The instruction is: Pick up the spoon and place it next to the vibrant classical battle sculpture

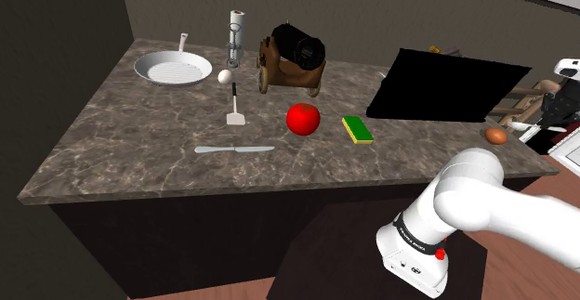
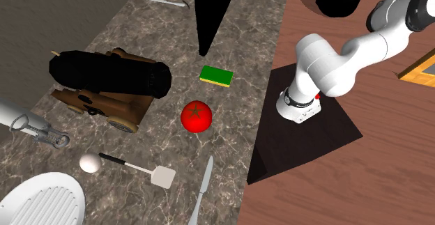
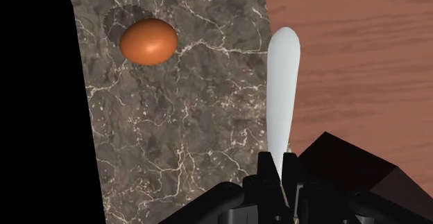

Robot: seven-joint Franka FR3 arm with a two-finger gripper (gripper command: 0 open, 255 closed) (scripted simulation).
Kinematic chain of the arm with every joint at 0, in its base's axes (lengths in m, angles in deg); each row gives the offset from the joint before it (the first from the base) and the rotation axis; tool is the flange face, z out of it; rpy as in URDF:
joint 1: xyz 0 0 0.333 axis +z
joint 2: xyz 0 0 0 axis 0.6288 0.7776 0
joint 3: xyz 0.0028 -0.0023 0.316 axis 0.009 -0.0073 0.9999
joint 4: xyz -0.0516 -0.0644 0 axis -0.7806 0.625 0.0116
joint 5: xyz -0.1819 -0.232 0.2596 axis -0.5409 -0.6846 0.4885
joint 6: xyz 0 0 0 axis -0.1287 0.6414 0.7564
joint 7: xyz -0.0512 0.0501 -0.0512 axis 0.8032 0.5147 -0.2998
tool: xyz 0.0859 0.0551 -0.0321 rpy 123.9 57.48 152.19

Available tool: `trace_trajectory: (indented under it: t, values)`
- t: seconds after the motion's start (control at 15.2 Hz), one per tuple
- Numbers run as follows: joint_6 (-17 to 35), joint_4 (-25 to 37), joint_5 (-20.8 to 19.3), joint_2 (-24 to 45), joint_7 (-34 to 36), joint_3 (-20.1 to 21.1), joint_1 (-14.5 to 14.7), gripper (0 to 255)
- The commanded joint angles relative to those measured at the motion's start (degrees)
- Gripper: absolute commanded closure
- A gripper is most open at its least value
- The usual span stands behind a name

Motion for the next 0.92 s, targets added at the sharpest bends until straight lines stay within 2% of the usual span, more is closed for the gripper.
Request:
trace_trajectory:
  t: [0.0, 0.86]
  values:
    - [0.6, -1.2, -0.7, -0.8, 0.2, -0.8, -0.4, 255]
    - [4.6, -8.9, -6.4, -6.2, 1.2, -7.2, -3.9, 255]
